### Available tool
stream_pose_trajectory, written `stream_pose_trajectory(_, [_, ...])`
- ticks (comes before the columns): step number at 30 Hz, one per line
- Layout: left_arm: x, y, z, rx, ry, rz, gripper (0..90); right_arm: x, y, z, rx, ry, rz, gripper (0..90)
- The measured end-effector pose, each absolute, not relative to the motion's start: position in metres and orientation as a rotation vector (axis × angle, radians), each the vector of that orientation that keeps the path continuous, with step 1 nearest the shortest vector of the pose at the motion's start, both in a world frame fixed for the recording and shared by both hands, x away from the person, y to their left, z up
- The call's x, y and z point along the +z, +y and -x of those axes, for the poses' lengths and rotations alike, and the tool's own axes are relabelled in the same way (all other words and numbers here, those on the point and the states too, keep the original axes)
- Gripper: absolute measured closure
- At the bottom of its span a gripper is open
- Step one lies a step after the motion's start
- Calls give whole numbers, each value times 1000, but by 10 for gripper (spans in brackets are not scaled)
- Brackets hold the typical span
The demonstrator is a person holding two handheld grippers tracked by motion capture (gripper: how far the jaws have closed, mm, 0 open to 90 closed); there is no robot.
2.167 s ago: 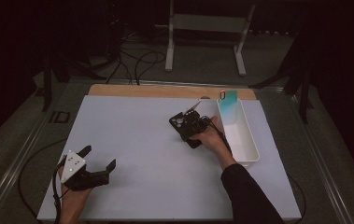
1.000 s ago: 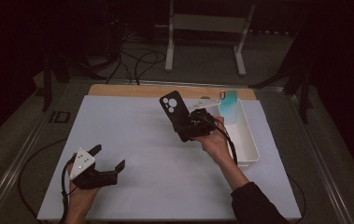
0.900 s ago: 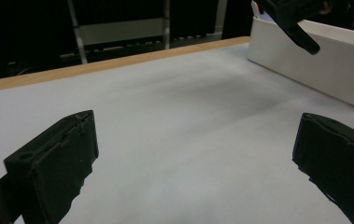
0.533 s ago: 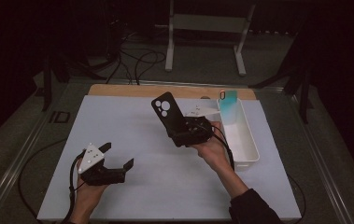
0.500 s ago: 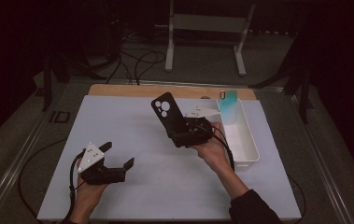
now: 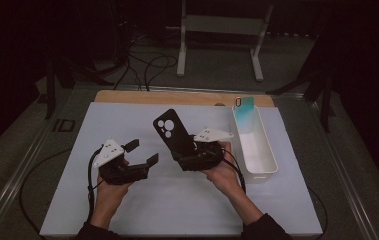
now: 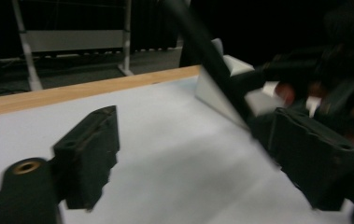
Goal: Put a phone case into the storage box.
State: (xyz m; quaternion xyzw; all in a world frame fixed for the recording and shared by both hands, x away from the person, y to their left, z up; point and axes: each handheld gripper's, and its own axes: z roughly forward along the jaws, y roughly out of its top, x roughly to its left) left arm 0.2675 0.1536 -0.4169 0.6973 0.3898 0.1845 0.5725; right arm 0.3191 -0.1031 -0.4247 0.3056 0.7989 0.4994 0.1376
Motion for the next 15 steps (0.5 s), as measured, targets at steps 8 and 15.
stream_pose_trajectory(8, [-414,139,-277,408,935,-1640,302,-427,-93,-310,1478,2317,-834,145])
stream_pose_trajectory(15, [-413,132,-279,392,930,-1649,414,-426,-90,-307,1505,2291,-826,145])
